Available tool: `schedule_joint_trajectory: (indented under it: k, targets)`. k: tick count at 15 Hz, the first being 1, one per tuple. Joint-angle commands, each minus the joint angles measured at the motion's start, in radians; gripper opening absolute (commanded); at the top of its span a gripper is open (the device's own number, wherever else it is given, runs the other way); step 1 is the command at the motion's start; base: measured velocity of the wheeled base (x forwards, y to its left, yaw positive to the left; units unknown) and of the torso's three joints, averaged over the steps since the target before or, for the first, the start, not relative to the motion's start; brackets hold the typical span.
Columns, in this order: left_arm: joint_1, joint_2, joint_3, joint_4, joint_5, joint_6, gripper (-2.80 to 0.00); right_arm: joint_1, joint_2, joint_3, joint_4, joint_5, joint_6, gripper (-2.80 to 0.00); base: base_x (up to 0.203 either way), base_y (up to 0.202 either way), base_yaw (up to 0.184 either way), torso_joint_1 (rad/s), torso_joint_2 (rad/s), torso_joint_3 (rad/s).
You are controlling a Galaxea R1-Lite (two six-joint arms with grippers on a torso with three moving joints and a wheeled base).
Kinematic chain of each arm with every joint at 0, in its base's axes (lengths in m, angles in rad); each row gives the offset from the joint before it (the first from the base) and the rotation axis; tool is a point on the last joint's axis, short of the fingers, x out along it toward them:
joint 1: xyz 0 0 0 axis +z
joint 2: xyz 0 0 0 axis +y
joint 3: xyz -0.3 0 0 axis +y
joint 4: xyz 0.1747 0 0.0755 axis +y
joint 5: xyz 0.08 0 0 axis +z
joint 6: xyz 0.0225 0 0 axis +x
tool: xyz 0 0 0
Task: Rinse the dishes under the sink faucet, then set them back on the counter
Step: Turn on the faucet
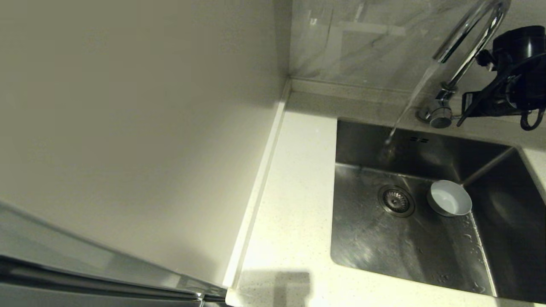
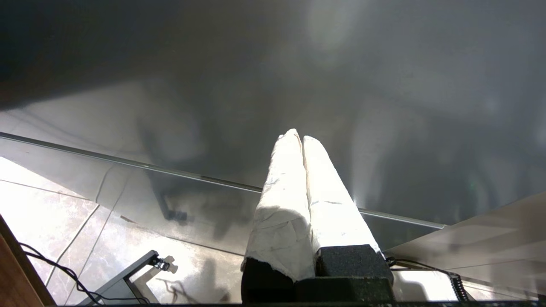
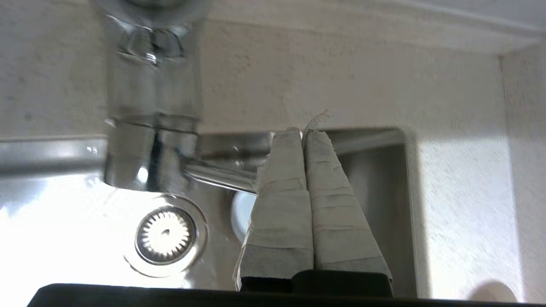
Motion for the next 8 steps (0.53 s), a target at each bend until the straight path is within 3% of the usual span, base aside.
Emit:
schedule_joint_trajectory:
  k: [1, 8]
  targets:
    - [0.0, -0.003, 0.0, -0.001, 0.0, 0.001, -2.8, 0.001, -0.014, 0.0, 0.004, -0.002, 0.0, -2.8, 0.0, 0.0, 0.0, 0.0, 0.0, 0.0]
    - [0.0, -0.003, 0.0, -0.001, 0.0, 0.0, -2.8, -0.005, -0.038, 0.0, 0.001, -0.002, 0.029, -2.8, 0.0, 0.0, 0.0, 0.0, 0.0, 0.0]
